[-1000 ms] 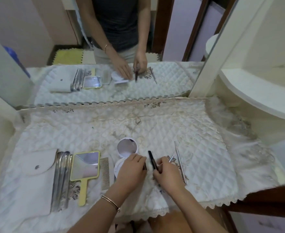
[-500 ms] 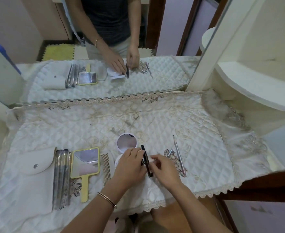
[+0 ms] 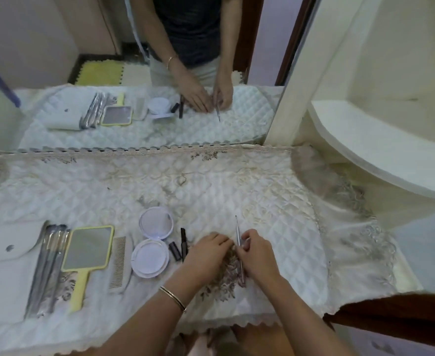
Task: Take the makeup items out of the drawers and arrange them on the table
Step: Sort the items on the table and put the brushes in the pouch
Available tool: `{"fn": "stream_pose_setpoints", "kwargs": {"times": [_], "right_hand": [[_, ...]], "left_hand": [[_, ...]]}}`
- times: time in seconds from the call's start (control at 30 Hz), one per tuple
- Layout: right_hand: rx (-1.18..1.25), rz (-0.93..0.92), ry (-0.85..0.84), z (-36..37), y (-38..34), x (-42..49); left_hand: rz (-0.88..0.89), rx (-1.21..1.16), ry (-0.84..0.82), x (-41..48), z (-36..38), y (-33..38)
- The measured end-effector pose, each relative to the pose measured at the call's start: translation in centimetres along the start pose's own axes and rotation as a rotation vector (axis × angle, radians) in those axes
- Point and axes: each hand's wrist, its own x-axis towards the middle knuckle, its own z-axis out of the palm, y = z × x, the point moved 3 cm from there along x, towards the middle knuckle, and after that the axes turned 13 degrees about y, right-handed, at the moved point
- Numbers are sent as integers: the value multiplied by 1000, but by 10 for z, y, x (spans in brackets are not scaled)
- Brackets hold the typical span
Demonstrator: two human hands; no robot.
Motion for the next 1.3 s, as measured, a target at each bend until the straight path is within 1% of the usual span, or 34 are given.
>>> {"fn": "stream_pose_setpoints", "kwargs": {"times": [0.07,0.2,0.3,0.4,0.6,0.7,0.83,0.93,1.03,1.13,1.2,1.3], "right_hand": [[1,-27,-35,0,0,4],[68,-34,-88,-5,3,5],[86,-65,-126,-4,2,2],[126,-89,-189,7,-8,-5],[135,-124,-263,31,-32,-20],[135,-129,-278,36,-39,-23],[109,-182,-288,40,-48,-26],[125,-218,-289,43,-53,-31],[119,-295,-322,47,-60,-36],[69,-331,-329,51,-66,-36],[31,-351,-330,52,-69,-37],[-2,-383,-379,53,-68,-43]], "left_hand": [[-26,22,28,3,0,3],[-120,89,24,8,3,8],[-237,126,146,-1,-5,1],[-312,193,229,-24,-9,-16],[-362,214,277,-54,-6,-39],[-364,187,346,-58,-5,-43],[-369,115,359,-64,-13,-43],[-379,69,401,-73,-22,-49],[-384,35,336,-83,-21,-65],[-350,76,269,-84,-17,-74],[-316,84,275,-82,-17,-74],[-251,73,330,-85,-15,-76]]}}
